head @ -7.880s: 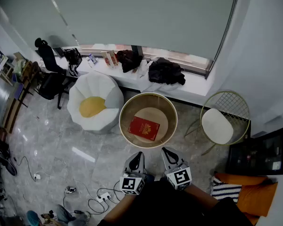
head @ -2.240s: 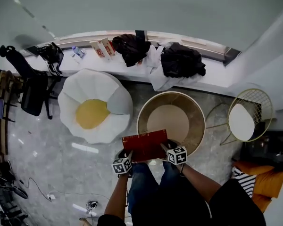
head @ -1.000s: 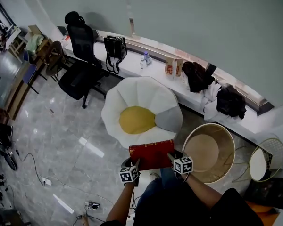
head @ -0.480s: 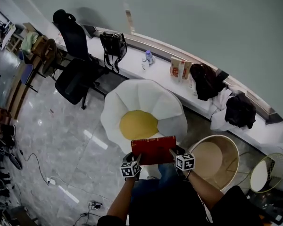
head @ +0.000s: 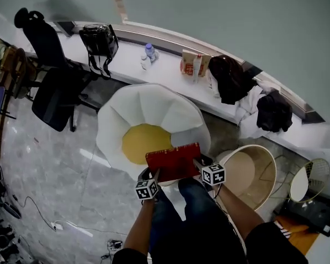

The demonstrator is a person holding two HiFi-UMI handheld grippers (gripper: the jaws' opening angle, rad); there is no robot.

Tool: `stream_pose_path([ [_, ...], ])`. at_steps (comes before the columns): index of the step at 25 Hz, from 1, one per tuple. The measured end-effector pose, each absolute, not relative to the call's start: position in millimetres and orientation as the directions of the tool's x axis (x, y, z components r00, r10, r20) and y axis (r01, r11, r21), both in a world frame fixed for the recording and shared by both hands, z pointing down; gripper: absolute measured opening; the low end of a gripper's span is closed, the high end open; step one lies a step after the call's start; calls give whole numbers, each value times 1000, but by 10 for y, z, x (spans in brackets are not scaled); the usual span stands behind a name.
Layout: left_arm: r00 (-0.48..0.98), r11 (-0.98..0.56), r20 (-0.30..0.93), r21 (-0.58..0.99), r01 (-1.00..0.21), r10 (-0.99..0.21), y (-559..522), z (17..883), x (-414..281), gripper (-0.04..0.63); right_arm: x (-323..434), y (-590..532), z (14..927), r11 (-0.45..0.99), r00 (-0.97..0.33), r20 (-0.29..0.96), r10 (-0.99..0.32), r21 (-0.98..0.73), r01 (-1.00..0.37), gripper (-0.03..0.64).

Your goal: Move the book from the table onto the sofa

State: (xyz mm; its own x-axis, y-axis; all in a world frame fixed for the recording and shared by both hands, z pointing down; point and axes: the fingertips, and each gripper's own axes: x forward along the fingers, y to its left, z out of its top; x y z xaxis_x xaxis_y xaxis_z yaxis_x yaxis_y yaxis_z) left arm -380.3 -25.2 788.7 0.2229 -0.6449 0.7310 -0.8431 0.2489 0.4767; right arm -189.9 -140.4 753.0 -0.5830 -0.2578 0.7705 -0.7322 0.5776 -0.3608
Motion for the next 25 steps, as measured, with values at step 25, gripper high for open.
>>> stream_pose_path([
  [25,401,153,789,518,-842,-465,-946,10404,-3780,224,-1962,-2136,9677,514,-496,842,-211,-336,-789,178],
])
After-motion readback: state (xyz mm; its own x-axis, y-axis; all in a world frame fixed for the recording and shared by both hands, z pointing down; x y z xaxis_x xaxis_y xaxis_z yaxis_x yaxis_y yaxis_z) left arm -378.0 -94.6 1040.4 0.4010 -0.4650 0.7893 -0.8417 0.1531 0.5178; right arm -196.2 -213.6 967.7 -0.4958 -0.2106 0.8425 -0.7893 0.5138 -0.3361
